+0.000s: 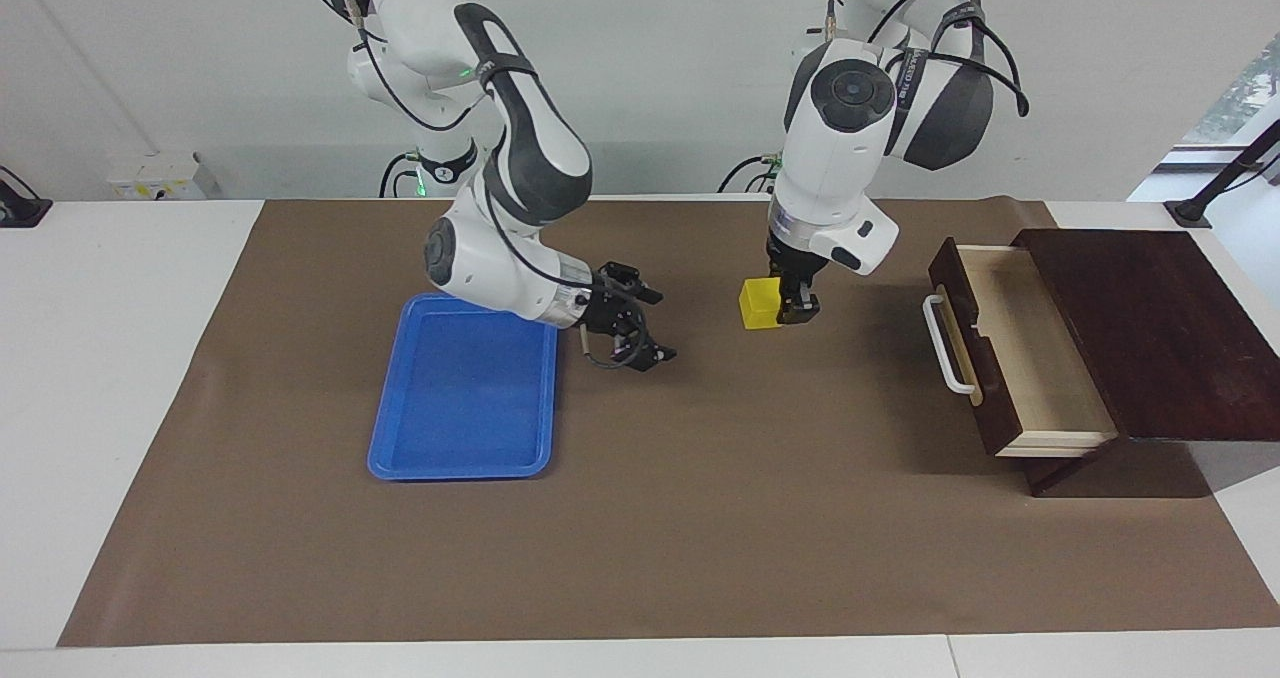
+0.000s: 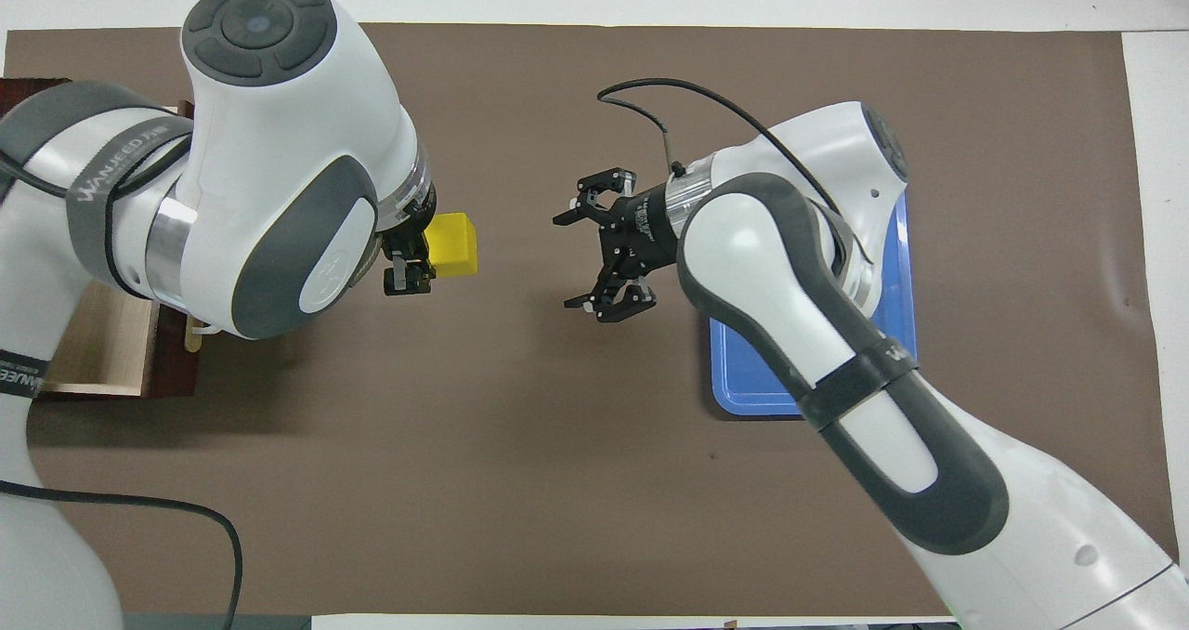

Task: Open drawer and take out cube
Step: 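Grasp the yellow cube with the right gripper beside the left gripper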

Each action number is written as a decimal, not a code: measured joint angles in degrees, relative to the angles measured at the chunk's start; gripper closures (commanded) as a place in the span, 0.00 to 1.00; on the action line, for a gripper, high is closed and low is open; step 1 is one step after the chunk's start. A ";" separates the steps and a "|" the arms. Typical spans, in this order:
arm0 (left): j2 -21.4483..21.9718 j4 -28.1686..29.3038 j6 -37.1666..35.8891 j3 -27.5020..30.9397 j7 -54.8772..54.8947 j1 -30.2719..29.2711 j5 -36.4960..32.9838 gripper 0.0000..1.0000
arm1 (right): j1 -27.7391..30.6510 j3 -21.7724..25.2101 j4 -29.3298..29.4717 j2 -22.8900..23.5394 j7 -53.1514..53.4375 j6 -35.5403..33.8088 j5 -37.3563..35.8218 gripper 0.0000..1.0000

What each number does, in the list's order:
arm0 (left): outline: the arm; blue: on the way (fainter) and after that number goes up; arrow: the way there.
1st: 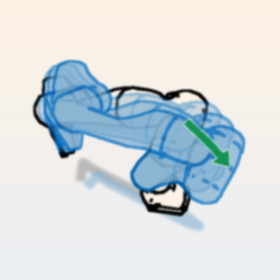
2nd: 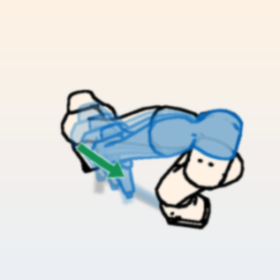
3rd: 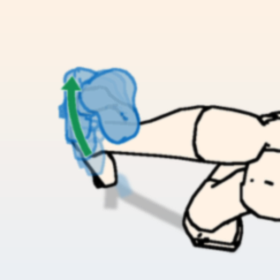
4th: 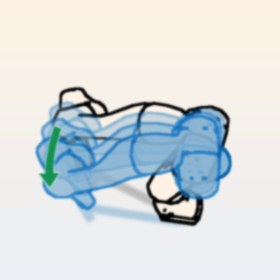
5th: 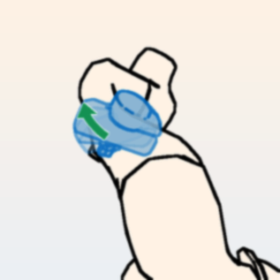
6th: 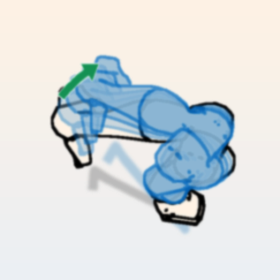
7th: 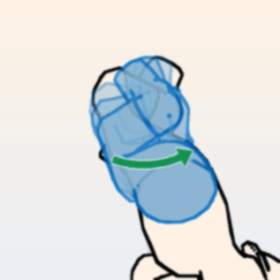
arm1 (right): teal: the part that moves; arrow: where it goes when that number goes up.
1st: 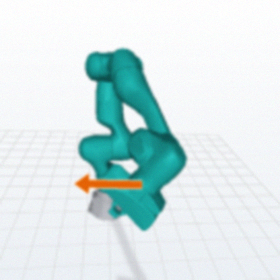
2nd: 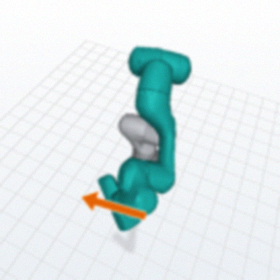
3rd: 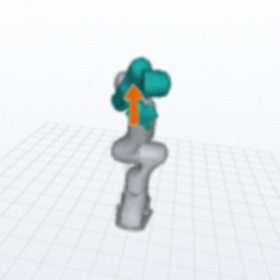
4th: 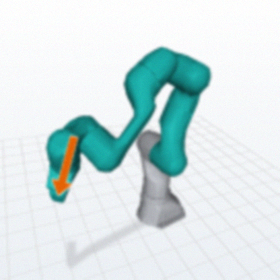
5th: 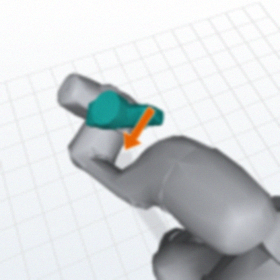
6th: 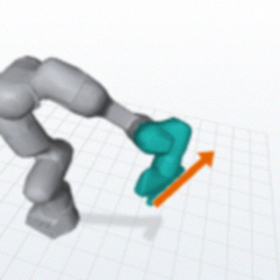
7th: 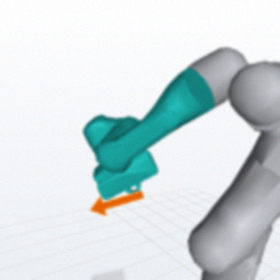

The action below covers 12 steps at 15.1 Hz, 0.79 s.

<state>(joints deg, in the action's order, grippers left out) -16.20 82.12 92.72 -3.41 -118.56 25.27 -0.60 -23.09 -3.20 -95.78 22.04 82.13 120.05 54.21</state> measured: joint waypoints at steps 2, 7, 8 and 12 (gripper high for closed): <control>0.00 0.00 0.12 0.00 0.00 0.00 0.00 1.00 | -1.86 0.00 1.86 0.25 2.53 0.68 0.00 0.00; -0.01 0.00 0.99 0.00 0.00 0.00 0.02 1.00 | -3.49 0.04 6.54 1.86 6.64 1.17 -0.01 0.00; -0.04 0.00 1.04 0.00 0.00 0.00 0.02 1.00 | -4.13 0.05 6.93 2.18 7.06 2.69 -0.01 0.00; -0.18 0.00 1.38 -0.01 0.00 0.00 0.02 1.00 | -6.36 0.05 7.31 3.48 7.92 6.60 -0.02 0.00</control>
<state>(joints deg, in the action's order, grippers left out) -16.37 82.12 94.09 -3.42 -118.56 25.27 -0.59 -29.46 -3.14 -88.48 25.52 90.05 126.65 54.19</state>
